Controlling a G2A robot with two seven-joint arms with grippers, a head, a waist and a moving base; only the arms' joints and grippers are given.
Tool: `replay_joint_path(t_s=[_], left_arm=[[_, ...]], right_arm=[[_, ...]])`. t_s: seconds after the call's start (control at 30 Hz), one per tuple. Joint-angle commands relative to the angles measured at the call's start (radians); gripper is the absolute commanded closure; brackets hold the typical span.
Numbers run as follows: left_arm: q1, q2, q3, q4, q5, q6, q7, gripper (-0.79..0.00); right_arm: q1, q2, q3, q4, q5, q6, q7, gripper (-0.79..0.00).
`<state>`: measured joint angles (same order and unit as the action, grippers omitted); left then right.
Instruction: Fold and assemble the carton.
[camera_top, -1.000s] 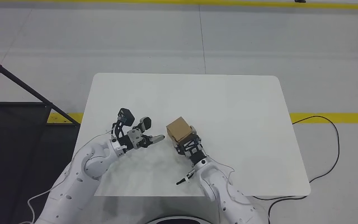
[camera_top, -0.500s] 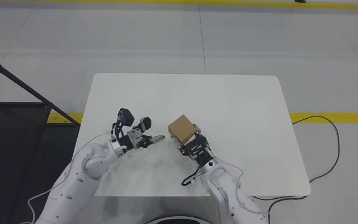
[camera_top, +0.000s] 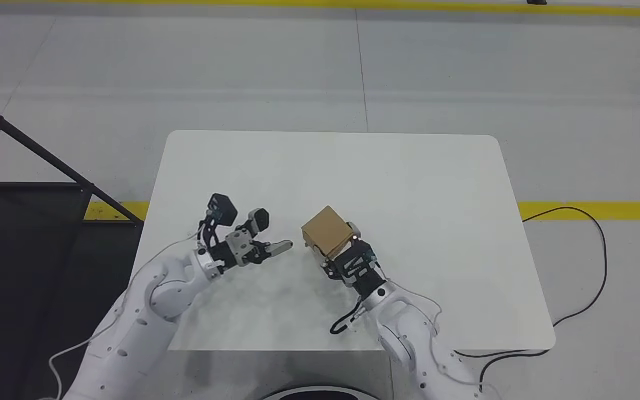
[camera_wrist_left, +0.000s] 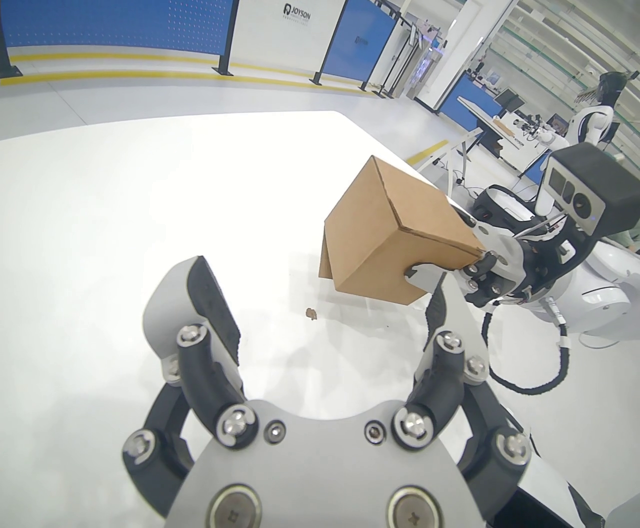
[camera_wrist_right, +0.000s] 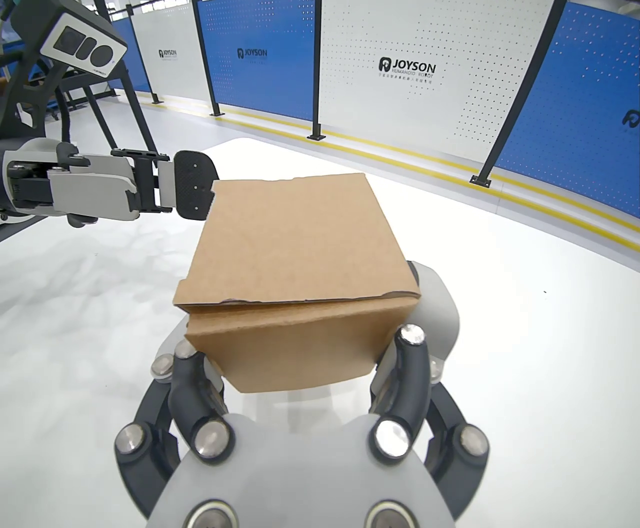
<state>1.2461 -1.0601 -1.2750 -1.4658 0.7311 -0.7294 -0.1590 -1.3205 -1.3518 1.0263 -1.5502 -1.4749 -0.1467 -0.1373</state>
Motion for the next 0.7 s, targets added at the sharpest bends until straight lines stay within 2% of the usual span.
replay_joint_path(t_s=[0.0,0.4,0.53,0.67], left_arm=[[-0.003,0.000,0.001,0.002,-0.002,-0.001,-0.004,-0.785],[-0.019,-0.003,0.012,0.006,-0.010,0.008,-0.033,-0.785],[-0.020,-0.003,0.008,0.007,-0.016,0.005,-0.038,-0.785],[-0.021,-0.003,0.006,0.008,-0.020,0.002,-0.039,-0.785]], right_arm=[[0.000,0.000,0.000,0.000,0.000,0.000,0.000,0.000],[-0.008,0.000,0.012,-0.033,0.026,-0.004,0.005,0.000],[-0.034,0.007,0.044,-0.093,0.077,-0.058,-0.025,0.000],[-0.060,0.018,0.087,-0.156,0.148,-0.167,-0.052,0.000]])
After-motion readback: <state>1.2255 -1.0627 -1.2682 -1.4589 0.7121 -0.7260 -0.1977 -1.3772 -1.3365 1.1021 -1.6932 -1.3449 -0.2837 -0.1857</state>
